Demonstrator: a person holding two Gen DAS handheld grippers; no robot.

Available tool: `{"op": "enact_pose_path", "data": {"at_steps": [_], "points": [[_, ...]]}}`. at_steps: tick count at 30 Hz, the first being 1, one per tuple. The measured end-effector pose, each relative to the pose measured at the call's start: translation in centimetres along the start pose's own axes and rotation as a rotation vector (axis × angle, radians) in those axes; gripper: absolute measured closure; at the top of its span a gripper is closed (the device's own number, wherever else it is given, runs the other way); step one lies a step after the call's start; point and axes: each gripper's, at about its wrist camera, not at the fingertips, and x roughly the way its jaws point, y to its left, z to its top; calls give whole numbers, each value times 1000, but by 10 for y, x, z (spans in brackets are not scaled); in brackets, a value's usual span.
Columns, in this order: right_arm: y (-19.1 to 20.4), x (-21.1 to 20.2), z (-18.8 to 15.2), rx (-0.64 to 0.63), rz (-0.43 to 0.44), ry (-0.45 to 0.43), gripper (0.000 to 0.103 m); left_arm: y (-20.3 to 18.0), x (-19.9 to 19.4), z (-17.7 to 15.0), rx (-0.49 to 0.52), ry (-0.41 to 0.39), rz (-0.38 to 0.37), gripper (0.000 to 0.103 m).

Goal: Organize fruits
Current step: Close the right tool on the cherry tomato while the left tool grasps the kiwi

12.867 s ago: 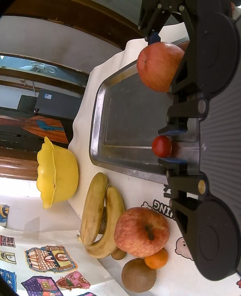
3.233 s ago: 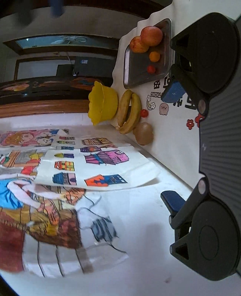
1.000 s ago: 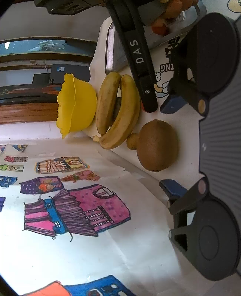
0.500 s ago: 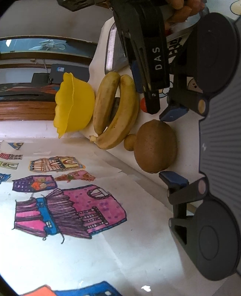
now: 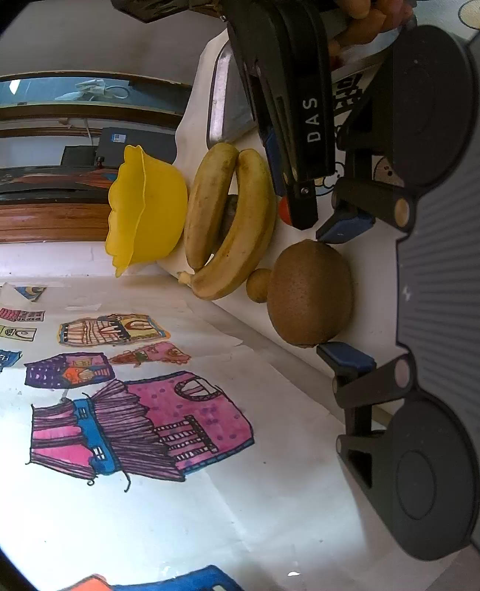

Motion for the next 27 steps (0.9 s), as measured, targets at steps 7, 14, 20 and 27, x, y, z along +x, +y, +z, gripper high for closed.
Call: {"op": "enact_pose_path", "data": {"at_steps": [7, 14, 20, 27], "points": [[3, 2, 2, -30, -5, 1, 66, 2, -1, -1, -13, -1, -6, 40], [4, -2, 0, -45, 6, 17, 76, 0, -4, -3, 0, 7, -5, 41], [3, -12, -6, -36, 18, 29, 76, -6, -16, -8, 7, 24, -29, 41], [1, -53, -24, -34, 51, 11, 76, -18, -41, -21, 17, 46, -29, 41]]}}
